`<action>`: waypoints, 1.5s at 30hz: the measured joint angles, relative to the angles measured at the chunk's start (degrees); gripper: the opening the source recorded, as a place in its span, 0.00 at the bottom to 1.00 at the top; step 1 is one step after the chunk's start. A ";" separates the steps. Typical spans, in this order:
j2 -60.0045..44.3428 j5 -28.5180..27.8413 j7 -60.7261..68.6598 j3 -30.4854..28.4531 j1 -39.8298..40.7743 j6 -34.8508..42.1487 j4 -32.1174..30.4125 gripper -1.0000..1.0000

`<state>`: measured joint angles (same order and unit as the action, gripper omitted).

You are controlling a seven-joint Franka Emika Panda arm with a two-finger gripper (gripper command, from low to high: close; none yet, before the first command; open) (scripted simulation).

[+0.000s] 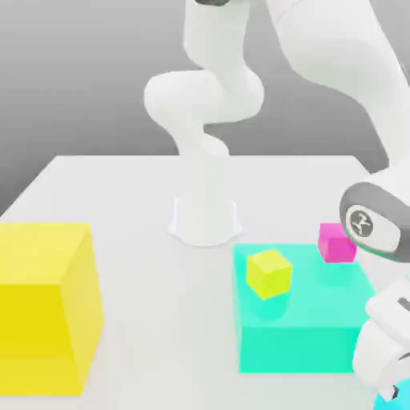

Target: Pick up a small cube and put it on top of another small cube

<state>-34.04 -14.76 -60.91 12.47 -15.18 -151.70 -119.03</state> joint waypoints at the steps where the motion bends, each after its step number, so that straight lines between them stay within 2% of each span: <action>1: 0.00 0.00 0.00 0.00 0.00 0.00 0.00 0.00; 7: -0.20 0.06 0.05 -0.08 -0.10 -0.18 0.04 0.00; 11: 6.76 2.61 2.17 2.14 1.45 4.99 -1.74 0.00; 18: 20.70 3.95 14.52 6.91 2.29 9.85 -11.17 0.00; 24: 33.56 9.59 29.07 9.75 0.75 13.15 -19.88 0.00; 31: 48.88 18.13 47.65 7.98 -4.77 17.30 -29.95 0.00; 38: 63.57 24.65 64.82 3.83 -13.44 21.90 -39.89 0.00; 43: 58.83 25.82 67.14 4.71 -14.28 12.75 -44.33 0.00; 44: 57.18 25.85 67.10 5.04 -14.17 10.38 -45.06 1.00; 45: 57.18 25.85 67.10 5.04 -14.17 10.38 -45.06 1.00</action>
<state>23.13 11.09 6.19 17.51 -29.35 -141.32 -164.09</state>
